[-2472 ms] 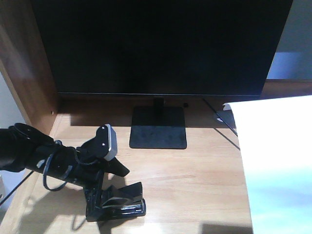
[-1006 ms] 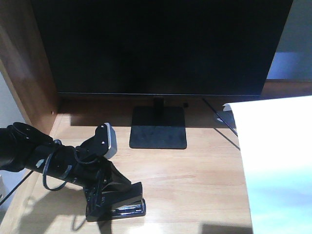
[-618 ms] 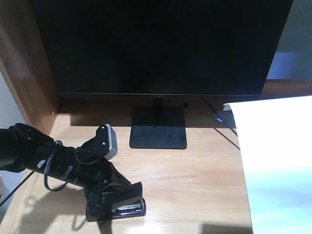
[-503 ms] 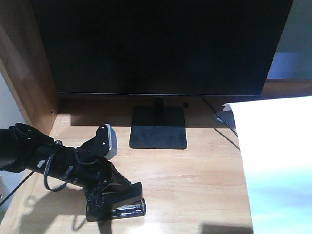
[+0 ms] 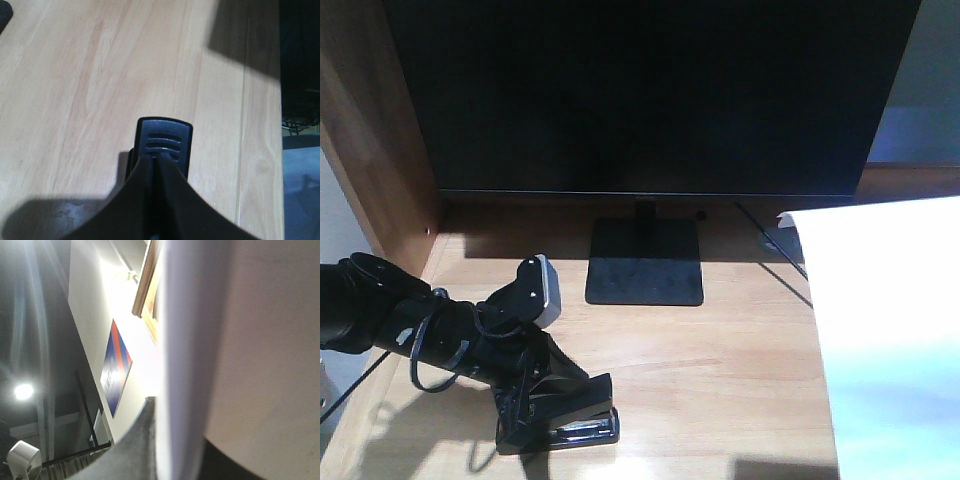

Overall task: Grab stapler and paper to desk for stapling
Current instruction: 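Set the stapler down on the desk in front of the monitor, then swing the right gripper with the paper over the desk and lower it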

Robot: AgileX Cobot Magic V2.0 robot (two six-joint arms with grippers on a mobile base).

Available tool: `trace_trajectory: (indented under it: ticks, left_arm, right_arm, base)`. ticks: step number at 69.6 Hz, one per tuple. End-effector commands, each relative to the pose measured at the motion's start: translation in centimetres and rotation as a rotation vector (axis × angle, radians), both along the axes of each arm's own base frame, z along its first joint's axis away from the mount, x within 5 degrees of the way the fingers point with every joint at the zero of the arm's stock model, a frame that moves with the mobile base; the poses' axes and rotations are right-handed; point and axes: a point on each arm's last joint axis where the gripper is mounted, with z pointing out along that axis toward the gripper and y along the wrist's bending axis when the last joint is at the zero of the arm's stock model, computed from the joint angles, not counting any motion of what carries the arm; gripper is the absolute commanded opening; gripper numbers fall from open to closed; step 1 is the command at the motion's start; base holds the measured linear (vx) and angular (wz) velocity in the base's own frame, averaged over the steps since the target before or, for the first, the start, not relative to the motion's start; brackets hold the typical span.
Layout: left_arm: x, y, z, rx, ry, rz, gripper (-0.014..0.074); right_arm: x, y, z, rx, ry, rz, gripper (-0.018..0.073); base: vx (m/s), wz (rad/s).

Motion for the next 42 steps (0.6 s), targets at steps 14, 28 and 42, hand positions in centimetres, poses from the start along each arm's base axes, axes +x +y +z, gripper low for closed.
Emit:
trace_trajectory:
  ticks: [14, 28, 42]
  left_arm:
    - [0.17, -0.51, 2.01, -0.072, -0.033, 0.002, -0.0008]
    - [0.17, -0.51, 2.01, -0.072, -0.033, 0.002, -0.0008]
    - [0.17, -0.51, 2.01, -0.072, -0.033, 0.002, -0.0008]
  right_arm:
    - [-0.42, -0.06, 1.05, 0.013, -0.049, 0.005, -0.0006]
    - [-0.41, -0.06, 1.05, 0.013, -0.048, 0.004, -0.0006]
    - [-0.37, -0.09, 1.04, 0.017, -0.043, 0.004, -0.0006]
  base:
    - [0.0, 0.0]
    - [0.0, 0.0]
    - [0.0, 0.0]
